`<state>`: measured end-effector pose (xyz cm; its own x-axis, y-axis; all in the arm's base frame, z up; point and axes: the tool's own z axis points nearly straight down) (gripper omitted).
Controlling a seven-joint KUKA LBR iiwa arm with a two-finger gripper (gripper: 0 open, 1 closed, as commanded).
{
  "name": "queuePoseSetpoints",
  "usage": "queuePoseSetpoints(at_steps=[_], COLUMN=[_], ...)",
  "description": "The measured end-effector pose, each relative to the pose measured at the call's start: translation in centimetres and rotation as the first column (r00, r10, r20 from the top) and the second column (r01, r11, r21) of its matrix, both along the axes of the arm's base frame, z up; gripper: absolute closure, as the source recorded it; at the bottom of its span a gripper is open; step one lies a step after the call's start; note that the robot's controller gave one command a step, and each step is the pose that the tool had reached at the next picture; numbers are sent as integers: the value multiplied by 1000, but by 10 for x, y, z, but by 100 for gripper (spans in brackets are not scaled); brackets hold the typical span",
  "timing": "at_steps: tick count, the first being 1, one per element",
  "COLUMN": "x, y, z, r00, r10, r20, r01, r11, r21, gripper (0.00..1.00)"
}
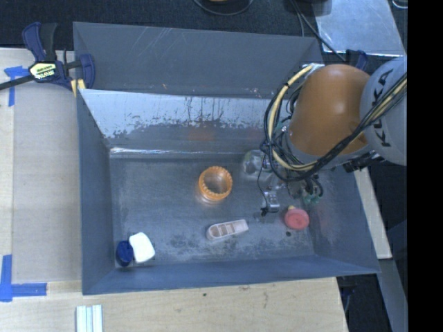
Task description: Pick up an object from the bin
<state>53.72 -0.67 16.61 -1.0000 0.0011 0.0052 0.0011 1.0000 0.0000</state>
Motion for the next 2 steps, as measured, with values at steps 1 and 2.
queuePoseSetpoints(at_steps=[1,2], x=[2,38], y=[0,68], z=[5,-34], r00=[1000,997], r10=[0,-73], r20=[8,3], r01=[0,73], r11=[1000,997], r21=[0,1], gripper=[0,0])
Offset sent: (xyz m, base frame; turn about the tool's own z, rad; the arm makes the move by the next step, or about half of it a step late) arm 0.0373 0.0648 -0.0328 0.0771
